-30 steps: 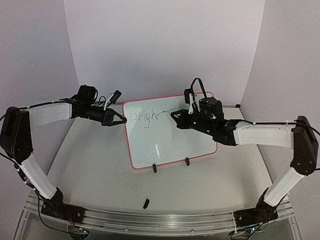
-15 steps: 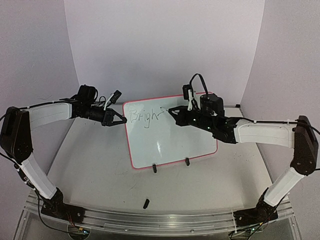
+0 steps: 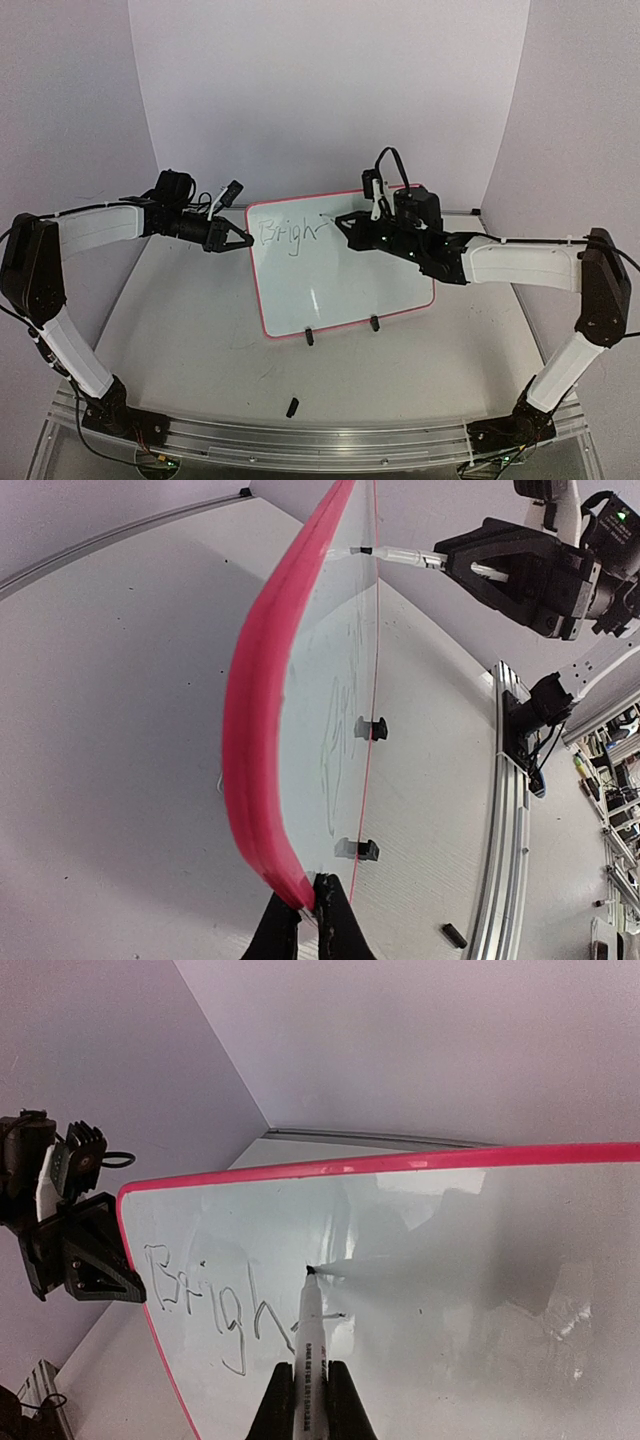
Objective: Write a sentence on the whiteboard
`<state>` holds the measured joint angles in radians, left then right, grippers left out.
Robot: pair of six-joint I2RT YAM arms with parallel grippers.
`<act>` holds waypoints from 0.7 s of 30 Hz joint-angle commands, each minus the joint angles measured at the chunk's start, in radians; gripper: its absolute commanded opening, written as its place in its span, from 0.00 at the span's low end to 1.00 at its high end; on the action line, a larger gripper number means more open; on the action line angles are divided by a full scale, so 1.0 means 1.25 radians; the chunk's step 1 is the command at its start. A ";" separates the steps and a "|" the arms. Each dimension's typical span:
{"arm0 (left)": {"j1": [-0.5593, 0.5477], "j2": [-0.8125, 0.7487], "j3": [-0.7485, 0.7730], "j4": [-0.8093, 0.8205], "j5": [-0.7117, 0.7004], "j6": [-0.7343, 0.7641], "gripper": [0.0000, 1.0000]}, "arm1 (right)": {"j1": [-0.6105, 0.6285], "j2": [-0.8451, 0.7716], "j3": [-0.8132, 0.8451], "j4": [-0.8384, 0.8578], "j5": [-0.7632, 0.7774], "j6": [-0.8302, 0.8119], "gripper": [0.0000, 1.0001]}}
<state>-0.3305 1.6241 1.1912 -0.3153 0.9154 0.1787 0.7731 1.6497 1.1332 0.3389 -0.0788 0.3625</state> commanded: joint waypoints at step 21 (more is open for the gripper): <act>-0.012 0.007 0.023 -0.012 -0.040 0.076 0.00 | -0.001 -0.066 -0.089 -0.029 0.032 0.039 0.00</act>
<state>-0.3305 1.6241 1.1912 -0.3154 0.9128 0.1753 0.7757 1.6041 1.0161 0.3220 -0.1073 0.4204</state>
